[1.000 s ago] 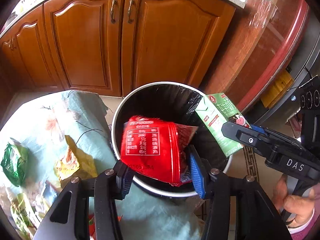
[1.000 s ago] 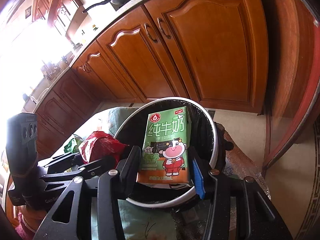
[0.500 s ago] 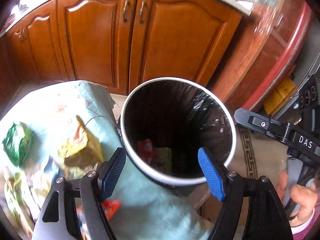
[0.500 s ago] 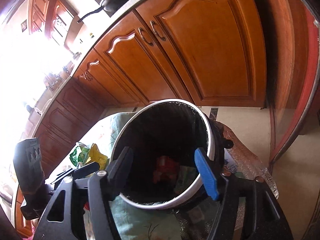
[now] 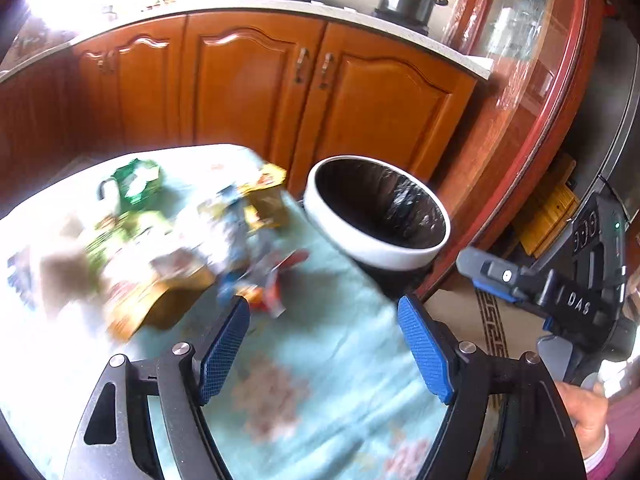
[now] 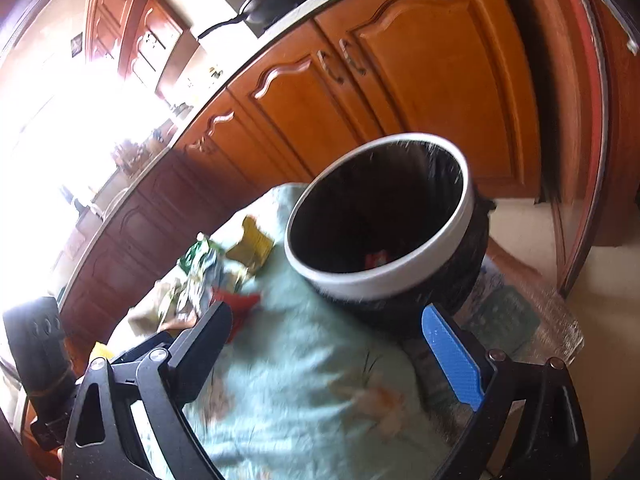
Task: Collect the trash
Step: 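Grasp the white foam net with the left tool while the right tool grasps a wrapper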
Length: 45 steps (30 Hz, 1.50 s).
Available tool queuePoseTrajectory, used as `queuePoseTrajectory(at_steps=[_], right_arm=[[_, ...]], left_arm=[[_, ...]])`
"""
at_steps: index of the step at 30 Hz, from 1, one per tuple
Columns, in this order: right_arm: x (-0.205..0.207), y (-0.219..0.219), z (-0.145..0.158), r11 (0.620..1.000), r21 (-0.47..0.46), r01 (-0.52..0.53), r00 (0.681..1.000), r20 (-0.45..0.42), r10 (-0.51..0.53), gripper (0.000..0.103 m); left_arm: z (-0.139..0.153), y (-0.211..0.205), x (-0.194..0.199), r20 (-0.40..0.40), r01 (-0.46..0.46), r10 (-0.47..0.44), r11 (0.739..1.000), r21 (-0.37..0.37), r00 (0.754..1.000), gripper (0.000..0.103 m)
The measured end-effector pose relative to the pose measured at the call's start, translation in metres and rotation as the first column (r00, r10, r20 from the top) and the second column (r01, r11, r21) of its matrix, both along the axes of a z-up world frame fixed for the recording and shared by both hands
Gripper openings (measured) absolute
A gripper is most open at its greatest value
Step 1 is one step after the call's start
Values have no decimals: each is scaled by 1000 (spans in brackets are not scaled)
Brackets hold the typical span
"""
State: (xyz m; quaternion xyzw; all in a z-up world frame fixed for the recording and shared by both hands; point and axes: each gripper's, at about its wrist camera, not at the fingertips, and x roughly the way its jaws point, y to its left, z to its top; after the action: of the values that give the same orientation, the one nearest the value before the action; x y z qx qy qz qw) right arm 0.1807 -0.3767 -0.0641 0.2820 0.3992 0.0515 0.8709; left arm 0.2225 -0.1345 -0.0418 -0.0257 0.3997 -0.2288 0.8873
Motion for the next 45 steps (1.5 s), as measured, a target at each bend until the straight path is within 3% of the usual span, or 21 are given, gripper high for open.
queuePoseTrajectory(at_steps=[10, 17, 28, 31, 33, 35, 37, 39, 45], right_arm=[[-19, 59, -13, 995, 10, -95, 995, -31, 95, 97], [-9, 93, -14, 989, 12, -147, 988, -37, 147, 97], [29, 127, -16, 983, -1, -183, 983, -24, 183, 94], [46, 131, -23, 983, -9, -182, 982, -48, 181, 78], [56, 131, -31, 985, 12, -174, 982, -76, 174, 67], [63, 129, -36, 986, 14, -164, 982, -93, 165, 49], [64, 127, -40, 987, 8, -159, 982, -102, 159, 11], [60, 124, -39, 987, 6, -158, 983, -93, 158, 6], [35, 115, -23, 986, -19, -165, 986, -42, 164, 2]], left_arm=[[7, 96, -72, 26, -187, 188, 981, -51, 982, 76], [6, 137, -80, -17, -302, 302, 951, -68, 953, 77], [6, 151, -63, -143, -311, 286, 926, -212, 948, 77], [4, 149, -58, -147, -310, 284, 928, -206, 948, 73], [1, 147, -59, -157, -295, 266, 933, -206, 951, 56], [-1, 149, -58, -162, -275, 244, 939, -207, 956, 42], [-5, 147, -43, -158, -257, 229, 946, -195, 961, 33], [-5, 147, -44, -149, -241, 214, 952, -191, 965, 24], [6, 140, -57, -112, -186, 167, 962, -198, 980, 20]])
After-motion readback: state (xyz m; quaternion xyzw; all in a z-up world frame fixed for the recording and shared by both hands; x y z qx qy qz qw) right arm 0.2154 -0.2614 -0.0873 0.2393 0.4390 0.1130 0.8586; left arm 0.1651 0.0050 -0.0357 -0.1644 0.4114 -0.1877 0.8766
